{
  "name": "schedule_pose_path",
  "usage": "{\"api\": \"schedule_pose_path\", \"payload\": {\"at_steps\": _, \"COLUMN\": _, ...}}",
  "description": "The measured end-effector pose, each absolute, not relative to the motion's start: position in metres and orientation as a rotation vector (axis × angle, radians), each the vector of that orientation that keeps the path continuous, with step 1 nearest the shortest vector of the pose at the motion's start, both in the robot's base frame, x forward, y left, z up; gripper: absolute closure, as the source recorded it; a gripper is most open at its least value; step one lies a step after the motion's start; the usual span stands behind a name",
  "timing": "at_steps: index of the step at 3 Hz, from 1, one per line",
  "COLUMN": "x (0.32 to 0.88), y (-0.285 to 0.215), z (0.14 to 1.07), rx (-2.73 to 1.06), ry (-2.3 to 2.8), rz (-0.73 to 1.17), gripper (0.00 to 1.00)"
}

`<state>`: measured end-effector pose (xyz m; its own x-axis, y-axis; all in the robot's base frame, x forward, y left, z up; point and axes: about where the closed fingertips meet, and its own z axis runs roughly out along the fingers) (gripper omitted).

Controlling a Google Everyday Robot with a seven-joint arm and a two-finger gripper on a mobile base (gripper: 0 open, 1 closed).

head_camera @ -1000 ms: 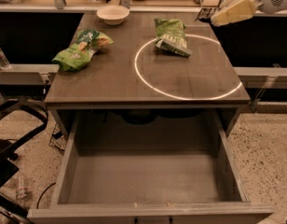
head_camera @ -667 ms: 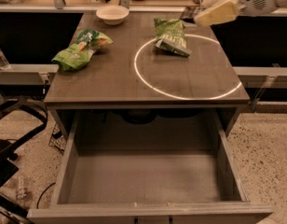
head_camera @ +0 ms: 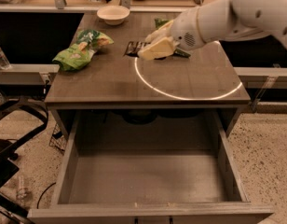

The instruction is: Move rxbar chocolate near green rice chip bag

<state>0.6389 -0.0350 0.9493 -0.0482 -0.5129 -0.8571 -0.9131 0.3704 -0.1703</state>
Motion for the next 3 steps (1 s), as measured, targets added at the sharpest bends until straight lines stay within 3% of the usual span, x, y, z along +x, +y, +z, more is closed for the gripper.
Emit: {"api": "schedule_pose_path", "payload": {"at_steps": 3, "x": 0.659, "y": 0.098, "z": 0.884, "rx": -1.485, "ry": 1.616, "rz": 0.605, "gripper": 1.0}}
